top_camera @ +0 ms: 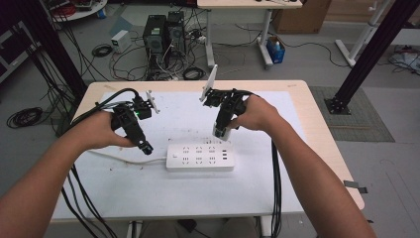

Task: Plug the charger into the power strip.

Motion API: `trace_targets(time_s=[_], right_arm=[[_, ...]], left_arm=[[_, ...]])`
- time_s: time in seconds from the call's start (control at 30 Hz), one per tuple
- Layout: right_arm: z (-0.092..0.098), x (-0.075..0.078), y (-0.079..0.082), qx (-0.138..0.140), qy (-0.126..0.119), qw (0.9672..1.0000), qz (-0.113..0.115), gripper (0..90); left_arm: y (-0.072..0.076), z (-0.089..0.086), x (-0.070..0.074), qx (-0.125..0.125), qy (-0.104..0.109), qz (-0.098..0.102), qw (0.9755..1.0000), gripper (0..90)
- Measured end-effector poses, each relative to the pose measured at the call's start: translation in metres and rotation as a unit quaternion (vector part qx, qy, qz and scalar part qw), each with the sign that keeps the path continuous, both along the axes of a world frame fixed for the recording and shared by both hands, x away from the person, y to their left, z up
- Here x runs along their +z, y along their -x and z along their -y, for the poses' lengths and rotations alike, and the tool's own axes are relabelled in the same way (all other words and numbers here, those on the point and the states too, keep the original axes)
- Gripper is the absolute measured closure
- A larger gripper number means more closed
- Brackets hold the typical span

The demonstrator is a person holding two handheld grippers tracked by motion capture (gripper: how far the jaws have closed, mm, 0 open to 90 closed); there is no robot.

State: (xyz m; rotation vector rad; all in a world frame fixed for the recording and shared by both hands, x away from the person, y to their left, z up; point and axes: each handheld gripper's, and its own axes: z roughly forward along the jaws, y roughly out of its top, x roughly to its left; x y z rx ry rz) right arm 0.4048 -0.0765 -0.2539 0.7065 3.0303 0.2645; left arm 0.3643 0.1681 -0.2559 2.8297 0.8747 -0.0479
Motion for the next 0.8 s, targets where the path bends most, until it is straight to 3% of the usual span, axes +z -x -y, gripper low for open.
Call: trace_targets(time_s=[0.03, 0.1, 0.13, 0.27, 0.4, 0.5, 0.6, 0.8], right_arm=[[-0.007, -0.008, -0.003, 0.027, 0.02, 0.9995, 0.001, 62.2], [-0.008, -0.01, -0.003, 0.035, 0.025, 0.9991, 0.001, 62.2], [-0.012, -0.016, -0.005, 0.056, 0.028, 0.998, -0.002, 62.2], [-0.019, -0.026, -0.007, 0.09, 0.03, 0.9955, -0.009, 62.2], [-0.024, -0.032, -0.008, 0.11, 0.027, 0.9935, -0.017, 62.3], [-0.028, -0.043, -0.011, 0.136, 0.034, 0.9901, -0.009, 62.3], [-0.03, -0.048, -0.012, 0.136, 0.034, 0.9901, -0.011, 62.3], [-0.037, -0.066, -0.016, 0.16, 0.039, 0.9862, -0.016, 62.2]], left_arm=[[0.0, 0.0, 0.0, -0.001, -0.001, -0.001, 1.0, 21.6], [-0.001, -0.001, 0.0, -0.001, -0.003, -0.004, 1.0, 21.7], [-0.001, 0.0, -0.001, 0.002, -0.002, -0.004, 1.0, 21.6], [-0.001, 0.0, -0.003, 0.001, -0.006, -0.005, 1.0, 21.7], [-0.002, 0.0, -0.004, -0.004, -0.012, -0.008, 0.9999, 21.6], [-0.001, 0.001, -0.005, -0.003, -0.011, -0.007, 0.9999, 21.7], [-0.001, 0.001, -0.006, -0.01, -0.014, -0.007, 0.9998, 21.7], [0.0, 0.0, -0.011, -0.006, -0.019, -0.01, 0.9998, 21.6]])
